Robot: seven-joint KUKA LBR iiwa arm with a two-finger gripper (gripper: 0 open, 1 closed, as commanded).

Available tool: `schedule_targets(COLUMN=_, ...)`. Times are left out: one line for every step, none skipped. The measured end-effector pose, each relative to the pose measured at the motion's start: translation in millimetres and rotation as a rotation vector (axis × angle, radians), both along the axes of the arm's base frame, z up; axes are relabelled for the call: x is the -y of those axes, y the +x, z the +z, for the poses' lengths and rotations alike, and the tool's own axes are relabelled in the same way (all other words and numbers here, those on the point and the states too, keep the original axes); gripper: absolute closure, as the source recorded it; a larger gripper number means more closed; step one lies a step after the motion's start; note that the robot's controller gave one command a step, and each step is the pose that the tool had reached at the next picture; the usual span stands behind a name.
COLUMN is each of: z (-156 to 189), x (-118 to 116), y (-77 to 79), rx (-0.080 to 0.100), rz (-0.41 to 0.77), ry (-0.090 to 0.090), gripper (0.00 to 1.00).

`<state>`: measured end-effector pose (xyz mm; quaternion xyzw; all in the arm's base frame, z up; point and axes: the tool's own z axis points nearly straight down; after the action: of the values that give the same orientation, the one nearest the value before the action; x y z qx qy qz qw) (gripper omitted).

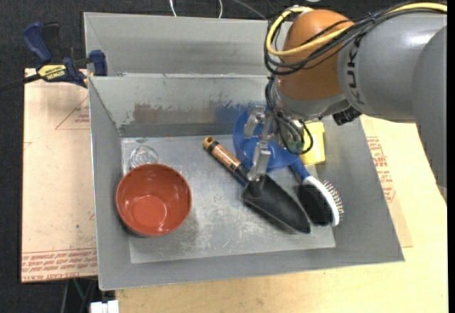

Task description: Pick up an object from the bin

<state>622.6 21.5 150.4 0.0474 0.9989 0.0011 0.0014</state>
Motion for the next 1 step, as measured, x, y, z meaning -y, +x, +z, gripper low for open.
schedule_targets(z=-4.0, x=0.1, y=-5.6, rx=0.001, rz=-0.043, ry=0.002, gripper=0.0)
